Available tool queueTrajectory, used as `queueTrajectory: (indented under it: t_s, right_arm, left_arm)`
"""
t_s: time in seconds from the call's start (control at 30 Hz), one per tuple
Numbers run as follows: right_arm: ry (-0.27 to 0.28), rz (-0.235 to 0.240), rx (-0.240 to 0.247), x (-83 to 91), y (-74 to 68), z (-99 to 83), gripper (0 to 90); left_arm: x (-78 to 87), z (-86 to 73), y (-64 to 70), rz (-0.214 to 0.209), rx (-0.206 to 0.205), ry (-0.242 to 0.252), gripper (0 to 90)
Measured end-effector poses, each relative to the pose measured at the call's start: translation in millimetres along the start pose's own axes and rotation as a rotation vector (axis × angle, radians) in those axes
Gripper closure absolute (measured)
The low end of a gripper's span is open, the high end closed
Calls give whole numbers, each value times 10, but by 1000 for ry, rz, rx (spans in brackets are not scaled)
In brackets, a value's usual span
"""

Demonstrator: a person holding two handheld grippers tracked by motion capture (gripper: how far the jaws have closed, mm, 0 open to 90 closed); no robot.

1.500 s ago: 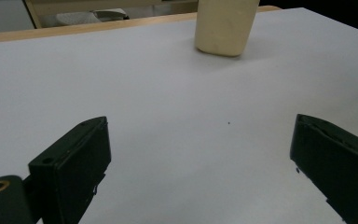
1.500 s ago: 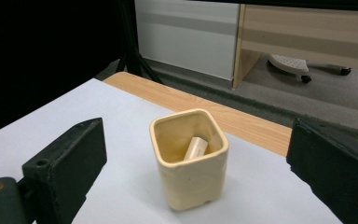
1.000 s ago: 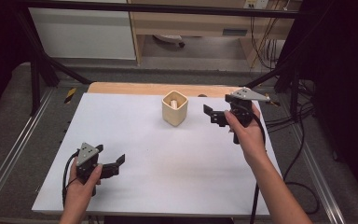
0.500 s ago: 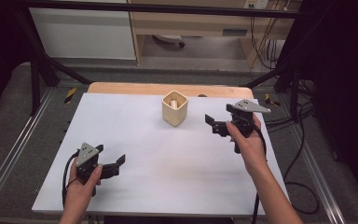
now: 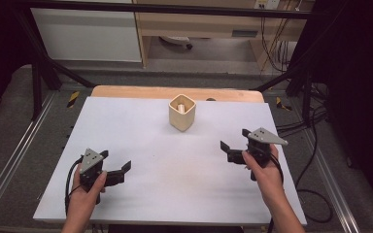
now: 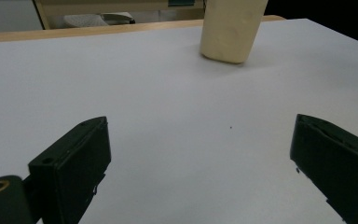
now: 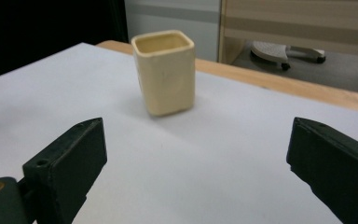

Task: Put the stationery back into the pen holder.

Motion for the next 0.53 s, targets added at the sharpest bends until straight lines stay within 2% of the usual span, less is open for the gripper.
queueTrajectory:
  t_s: [0.3, 0.37, 0.5, 0.53]
  right_arm:
    - [-93, -25, -40, 257, -142, -522, 45]
    - [-90, -42, -49, 295, -160, -581, 45]
    - [-123, -56, -29, 296, -170, -683, 42]
    - [-142, -65, -24, 276, -162, -717, 41]
  left_arm:
    - [96, 75, 14, -19, 3, 25, 55]
    - [137, 94, 33, -23, -3, 18, 63]
    - [275, 15, 36, -20, -26, -1, 53]
    - [297, -30, 19, -20, -18, 4, 53]
Point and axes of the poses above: each handheld gripper's, and its own axes: x roughly backward along the jaws, z roughly out of its top, y roughly to its right, the point moved 3 cm from there along -x, roughly forward along the jaws, and after that the axes turned 13 degrees about x, right-handed, at the moved point
